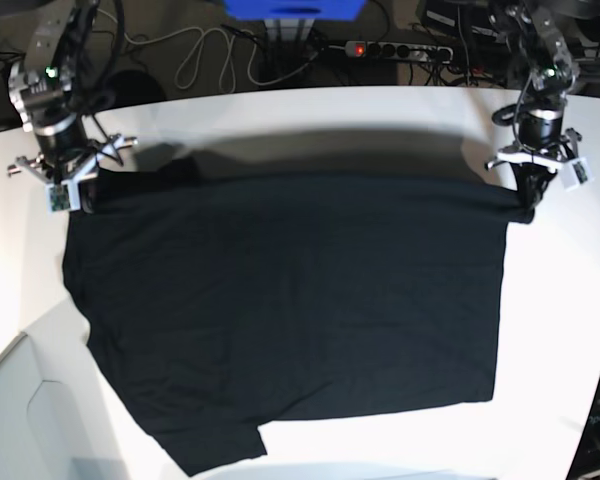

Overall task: Fold the T-shirt properly
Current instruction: 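Lift the shoulder corners and pull them toward the robot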

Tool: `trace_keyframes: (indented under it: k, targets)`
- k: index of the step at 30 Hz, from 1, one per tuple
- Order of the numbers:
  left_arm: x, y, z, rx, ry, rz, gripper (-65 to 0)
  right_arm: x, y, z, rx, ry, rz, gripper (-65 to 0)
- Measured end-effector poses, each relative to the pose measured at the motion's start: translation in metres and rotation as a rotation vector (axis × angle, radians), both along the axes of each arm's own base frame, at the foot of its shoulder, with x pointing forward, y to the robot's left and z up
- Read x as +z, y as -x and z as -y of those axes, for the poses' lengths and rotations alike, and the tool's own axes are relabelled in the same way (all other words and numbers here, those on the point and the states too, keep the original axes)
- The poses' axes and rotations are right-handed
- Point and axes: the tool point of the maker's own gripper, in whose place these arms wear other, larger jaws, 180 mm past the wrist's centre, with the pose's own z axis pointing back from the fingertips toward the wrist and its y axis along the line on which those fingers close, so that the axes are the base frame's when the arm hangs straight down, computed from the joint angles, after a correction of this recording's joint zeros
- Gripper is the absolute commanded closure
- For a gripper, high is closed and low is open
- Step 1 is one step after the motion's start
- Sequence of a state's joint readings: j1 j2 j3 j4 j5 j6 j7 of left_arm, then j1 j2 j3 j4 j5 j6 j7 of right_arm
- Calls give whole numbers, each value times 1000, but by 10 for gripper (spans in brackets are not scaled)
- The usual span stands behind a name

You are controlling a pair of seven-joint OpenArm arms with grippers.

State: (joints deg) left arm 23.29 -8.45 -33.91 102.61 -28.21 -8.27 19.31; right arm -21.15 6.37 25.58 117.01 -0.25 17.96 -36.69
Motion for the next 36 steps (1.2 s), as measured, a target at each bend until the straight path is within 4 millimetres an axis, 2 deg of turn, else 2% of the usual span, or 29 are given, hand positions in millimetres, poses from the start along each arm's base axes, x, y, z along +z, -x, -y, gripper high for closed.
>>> trace_keyframes:
  k: [5, 10, 15, 19, 25, 28, 36]
  targets:
    - [15, -20, -2, -4, -8, 59, 0, 19, -34, 4, 7, 28, 30, -1]
    - [34, -42, -9, -15, -35, 116, 0, 11, -70, 2, 72, 35, 14, -1]
    - [39, -54, -17, -16, -42, 132, 0, 7, -100, 0, 98, 27, 9, -1]
    - [31, -55, -18, -10, -28, 119, 0, 16, -129, -15, 138, 1, 43, -1]
    - [29, -59, -20, 3, -18, 120, 0, 13, -160, -39, 216, -1, 26, -1]
    - [26, -61, -22, 7, -10, 119, 0, 10, -170, -44, 229, -25, 43, -1]
    - [12, -78, -31, 44, 43, 113, 0, -6, -175, -32, 210, -32, 17, -1]
